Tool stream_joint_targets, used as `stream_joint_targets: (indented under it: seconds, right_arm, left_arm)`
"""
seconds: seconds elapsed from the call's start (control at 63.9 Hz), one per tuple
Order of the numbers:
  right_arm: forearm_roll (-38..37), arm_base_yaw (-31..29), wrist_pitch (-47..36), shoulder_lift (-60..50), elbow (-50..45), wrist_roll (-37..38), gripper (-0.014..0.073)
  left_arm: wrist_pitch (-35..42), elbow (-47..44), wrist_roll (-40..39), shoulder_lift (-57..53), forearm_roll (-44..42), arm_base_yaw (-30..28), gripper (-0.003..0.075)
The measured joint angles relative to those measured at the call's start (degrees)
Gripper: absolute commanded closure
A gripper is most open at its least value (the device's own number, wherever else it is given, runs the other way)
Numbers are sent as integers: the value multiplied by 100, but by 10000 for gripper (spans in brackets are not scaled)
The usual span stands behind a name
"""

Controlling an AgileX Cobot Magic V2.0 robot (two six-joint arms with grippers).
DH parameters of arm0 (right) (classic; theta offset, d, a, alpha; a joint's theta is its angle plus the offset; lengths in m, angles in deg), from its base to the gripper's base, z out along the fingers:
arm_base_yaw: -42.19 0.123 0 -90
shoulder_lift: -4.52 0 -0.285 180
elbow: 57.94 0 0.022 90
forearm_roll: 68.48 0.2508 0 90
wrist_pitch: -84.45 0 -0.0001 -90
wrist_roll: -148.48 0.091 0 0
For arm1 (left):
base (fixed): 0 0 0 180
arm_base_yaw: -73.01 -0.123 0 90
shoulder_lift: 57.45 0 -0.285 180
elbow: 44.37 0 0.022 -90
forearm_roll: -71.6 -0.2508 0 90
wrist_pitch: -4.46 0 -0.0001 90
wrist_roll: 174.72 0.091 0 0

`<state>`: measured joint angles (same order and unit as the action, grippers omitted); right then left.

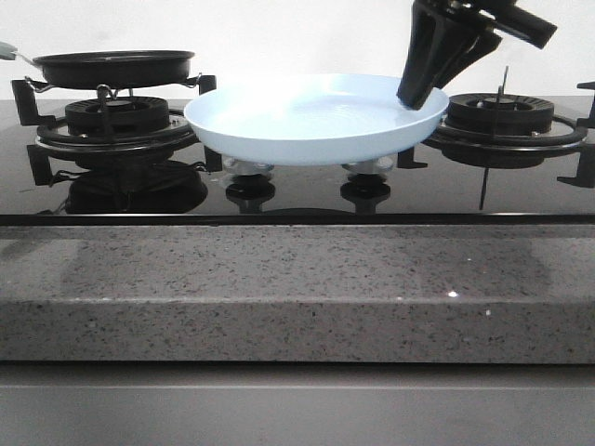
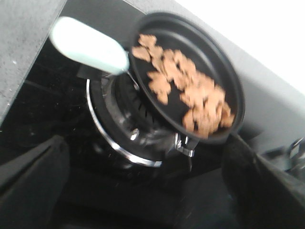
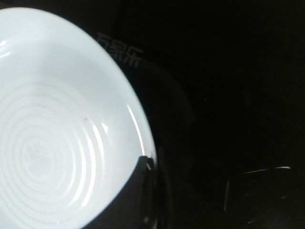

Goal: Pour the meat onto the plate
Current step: 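Grasp the pale green pan handle with the left gripper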

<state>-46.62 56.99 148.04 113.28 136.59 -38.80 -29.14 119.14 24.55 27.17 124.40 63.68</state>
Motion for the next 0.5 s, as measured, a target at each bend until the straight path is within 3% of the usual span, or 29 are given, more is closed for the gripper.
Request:
stream_joint_targets:
  seconds: [0.25,0.501]
  right_arm:
    - [0,0,0,0,0,0,654]
    - [0,0,0,0,0,0,654]
  left_arm:
    - [-847,39,1312,937,2538,-973,84]
    - [-1450,308,1750,1695,3425,-1016,84]
